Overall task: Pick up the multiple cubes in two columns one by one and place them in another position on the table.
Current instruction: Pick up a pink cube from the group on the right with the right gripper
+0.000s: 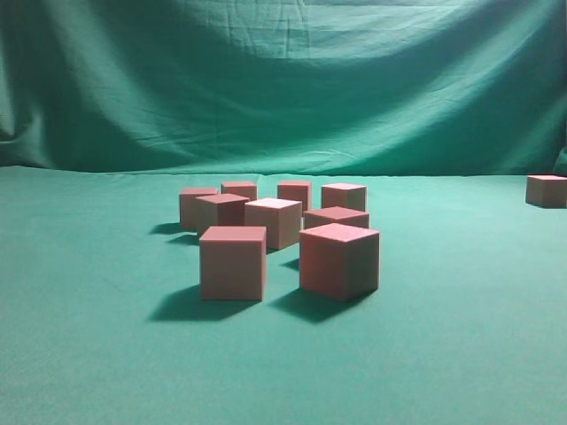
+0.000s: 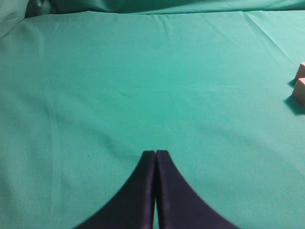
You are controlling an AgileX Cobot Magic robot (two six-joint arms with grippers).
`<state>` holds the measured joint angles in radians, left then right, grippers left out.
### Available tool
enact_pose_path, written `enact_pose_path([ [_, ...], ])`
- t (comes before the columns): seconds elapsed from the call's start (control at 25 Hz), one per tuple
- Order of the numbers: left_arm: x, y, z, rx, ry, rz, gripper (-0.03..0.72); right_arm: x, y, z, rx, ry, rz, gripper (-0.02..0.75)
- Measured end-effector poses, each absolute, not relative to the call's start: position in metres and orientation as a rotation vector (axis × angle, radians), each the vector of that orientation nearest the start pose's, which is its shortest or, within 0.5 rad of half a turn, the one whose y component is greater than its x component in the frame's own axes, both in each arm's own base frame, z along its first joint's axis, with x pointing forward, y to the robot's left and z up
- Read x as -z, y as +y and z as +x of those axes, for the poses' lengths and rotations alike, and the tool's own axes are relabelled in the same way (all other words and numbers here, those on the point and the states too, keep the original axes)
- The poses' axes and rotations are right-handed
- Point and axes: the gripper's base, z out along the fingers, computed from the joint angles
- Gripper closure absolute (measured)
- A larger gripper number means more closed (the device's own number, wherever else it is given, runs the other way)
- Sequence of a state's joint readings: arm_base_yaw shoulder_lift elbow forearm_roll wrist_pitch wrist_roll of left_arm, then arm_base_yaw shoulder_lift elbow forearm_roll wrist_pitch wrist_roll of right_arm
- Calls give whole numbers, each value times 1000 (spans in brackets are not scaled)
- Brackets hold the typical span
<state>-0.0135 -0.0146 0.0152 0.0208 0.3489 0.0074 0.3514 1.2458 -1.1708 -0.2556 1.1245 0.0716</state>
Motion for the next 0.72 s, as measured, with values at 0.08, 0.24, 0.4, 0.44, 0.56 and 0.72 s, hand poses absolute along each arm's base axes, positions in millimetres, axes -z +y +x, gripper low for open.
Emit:
enact_pose_path([
  [0.08, -177, 0, 53, -16, 1833, 32, 688, -341, 49, 237, 179, 2626, -303, 190],
  [0.24, -177, 0, 53, -16, 1833, 32, 688, -328, 28, 254, 170, 2666, -111, 190],
  [0.4, -177, 0, 53, -16, 1833, 32, 688, -307, 21, 280, 126, 2721, -17, 190],
  [0.44, -177, 0, 53, -16, 1833, 32, 688, -303, 20, 288, 112, 2737, -2, 190],
  [0.56, -177, 0, 53, -16, 1833, 32, 688, -286, 23, 321, 78, 2785, 11, 190],
  [0.72, -177, 0, 53, -16, 1833, 32, 688, -272, 28, 366, 69, 2794, -17, 190],
])
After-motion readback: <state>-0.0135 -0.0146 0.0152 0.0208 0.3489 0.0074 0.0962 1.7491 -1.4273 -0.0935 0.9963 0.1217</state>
